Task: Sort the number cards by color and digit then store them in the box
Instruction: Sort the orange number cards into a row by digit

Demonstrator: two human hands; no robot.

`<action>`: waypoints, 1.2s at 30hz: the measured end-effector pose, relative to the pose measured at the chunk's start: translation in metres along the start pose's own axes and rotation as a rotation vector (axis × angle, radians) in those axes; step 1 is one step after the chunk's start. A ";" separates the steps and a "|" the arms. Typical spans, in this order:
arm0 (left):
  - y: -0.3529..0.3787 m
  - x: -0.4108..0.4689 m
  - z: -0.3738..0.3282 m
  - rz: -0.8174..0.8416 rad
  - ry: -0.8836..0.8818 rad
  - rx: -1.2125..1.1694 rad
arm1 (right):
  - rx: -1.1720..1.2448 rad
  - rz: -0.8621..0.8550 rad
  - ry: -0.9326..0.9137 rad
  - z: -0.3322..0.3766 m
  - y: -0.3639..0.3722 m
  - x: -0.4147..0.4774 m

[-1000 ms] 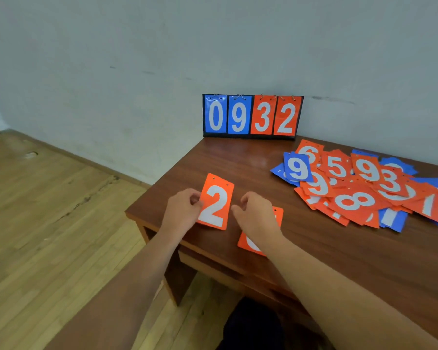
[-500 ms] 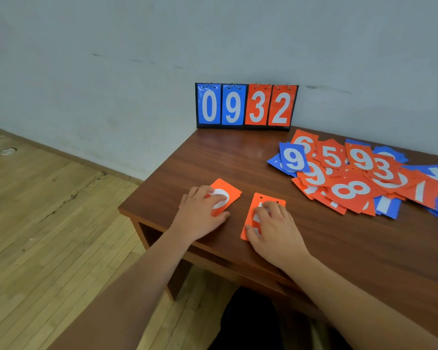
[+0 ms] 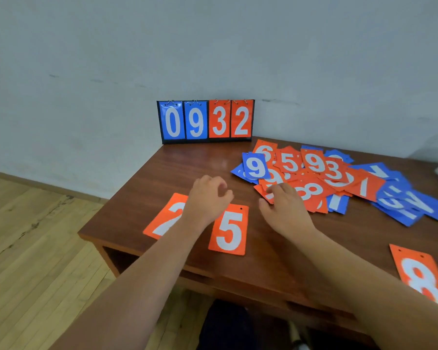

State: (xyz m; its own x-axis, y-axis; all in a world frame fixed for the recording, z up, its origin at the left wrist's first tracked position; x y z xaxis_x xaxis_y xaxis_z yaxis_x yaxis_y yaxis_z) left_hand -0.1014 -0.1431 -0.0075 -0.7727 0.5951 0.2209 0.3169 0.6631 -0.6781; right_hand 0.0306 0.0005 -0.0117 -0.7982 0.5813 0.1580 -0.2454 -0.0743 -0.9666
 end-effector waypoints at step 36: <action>0.127 0.050 -0.045 0.138 -0.489 -0.917 | 0.016 -0.300 -0.401 -0.069 -0.020 0.010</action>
State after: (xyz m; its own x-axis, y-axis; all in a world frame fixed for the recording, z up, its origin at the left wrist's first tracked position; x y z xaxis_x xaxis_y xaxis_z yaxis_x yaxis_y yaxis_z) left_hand -0.0749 -0.0081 -0.0508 -0.7717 0.5788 -0.2637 0.5567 0.8151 0.1601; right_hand 0.0659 0.0636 -0.0051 -0.8389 0.2223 0.4969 -0.5025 0.0348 -0.8639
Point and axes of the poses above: each hand's wrist, its own x-axis towards the middle knuckle, its own y-axis out of the palm, z = x × y, the point moved 9 cm from there along x, towards the middle knuckle, and after that the axes turned 10 degrees about -x, right-handed, at the moved point
